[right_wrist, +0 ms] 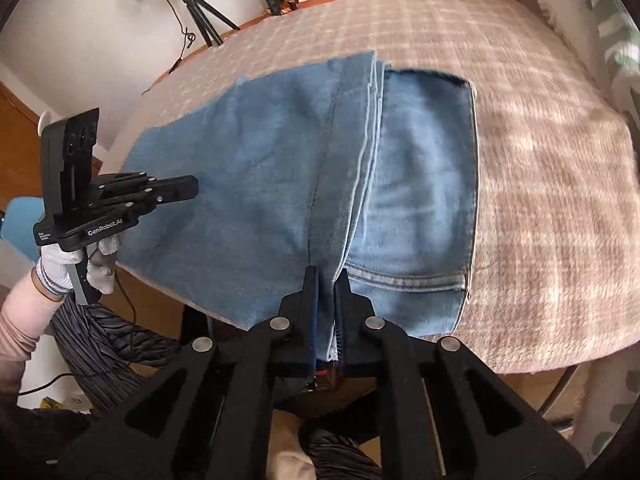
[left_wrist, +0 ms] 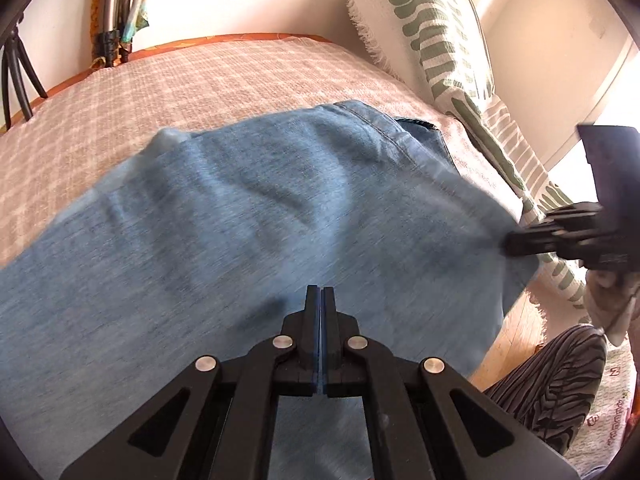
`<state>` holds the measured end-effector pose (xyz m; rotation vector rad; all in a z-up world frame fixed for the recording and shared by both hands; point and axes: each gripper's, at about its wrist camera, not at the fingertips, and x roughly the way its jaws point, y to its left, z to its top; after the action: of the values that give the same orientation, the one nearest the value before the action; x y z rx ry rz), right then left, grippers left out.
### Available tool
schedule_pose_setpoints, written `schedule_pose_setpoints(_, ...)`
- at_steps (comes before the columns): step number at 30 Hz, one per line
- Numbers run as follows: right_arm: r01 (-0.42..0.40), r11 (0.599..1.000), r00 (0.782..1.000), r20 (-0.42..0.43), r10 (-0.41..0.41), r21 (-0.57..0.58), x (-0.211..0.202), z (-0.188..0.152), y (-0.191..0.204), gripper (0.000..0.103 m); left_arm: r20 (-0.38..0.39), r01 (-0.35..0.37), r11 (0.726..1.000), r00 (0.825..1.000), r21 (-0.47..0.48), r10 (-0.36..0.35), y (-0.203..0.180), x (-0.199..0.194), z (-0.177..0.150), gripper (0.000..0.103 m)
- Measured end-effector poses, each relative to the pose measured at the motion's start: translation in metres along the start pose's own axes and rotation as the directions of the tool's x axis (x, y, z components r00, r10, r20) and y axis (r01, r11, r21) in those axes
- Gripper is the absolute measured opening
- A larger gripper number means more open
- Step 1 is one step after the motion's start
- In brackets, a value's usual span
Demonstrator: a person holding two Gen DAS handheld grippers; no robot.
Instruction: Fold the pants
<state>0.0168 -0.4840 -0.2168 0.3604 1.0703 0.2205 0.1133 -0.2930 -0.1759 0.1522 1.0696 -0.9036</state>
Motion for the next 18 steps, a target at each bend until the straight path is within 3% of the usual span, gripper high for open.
schedule_pose_setpoints(2, -0.058, 0.997, 0.997, 0.046, 0.056, 0.058, 0.0, 0.0, -0.013, 0.032, 0.004, -0.002, 1.0, 1.0, 0.0, 0.002, 0.003, -0.007, -0.005, 0.0)
schedule_pose_setpoints(3, -0.078, 0.993, 0.995, 0.065, 0.073, 0.085, 0.001, 0.002, -0.019, 0.047, 0.006, -0.006, 1.0, 1.0, -0.004, 0.006, 0.006, -0.009, -0.008, 0.0)
schedule_pose_setpoints(7, -0.141, 0.985, 0.989, 0.064, 0.135, 0.096, 0.011, 0.017, -0.016, 0.047, 0.001, 0.007, 1.0, 1.0, -0.022, -0.007, 0.004, -0.01, -0.013, 0.0)
schedule_pose_setpoints(8, -0.129, 0.989, 0.99, 0.062, 0.124, 0.075, 0.014, 0.021, -0.01, 0.043, 0.003, 0.018, 1.0, 1.0, -0.017, -0.018, 0.003, -0.013, -0.015, 0.0)
schedule_pose_setpoints(9, -0.126, 0.99, 0.992, 0.042, 0.123, 0.07, 0.018, 0.026, -0.007, 0.025, 0.004, 0.031, 0.999, 0.999, -0.006, -0.031, -0.002, -0.014, -0.016, 0.0)
schedule_pose_setpoints(15, -0.253, 0.953, 0.967, 0.065, 0.246, 0.164, 0.007, 0.058, 0.007, 0.029, 0.037, 0.095, 0.995, 0.995, 0.042, -0.096, -0.031, -0.025, -0.014, 0.0)
schedule_pose_setpoints(18, -0.365, 0.915, 0.931, 0.079, 0.356, 0.174, 0.001, 0.068, 0.012, 0.029, 0.036, 0.095, 0.992, 0.995, 0.087, -0.099, -0.049, -0.022, -0.008, 0.0)
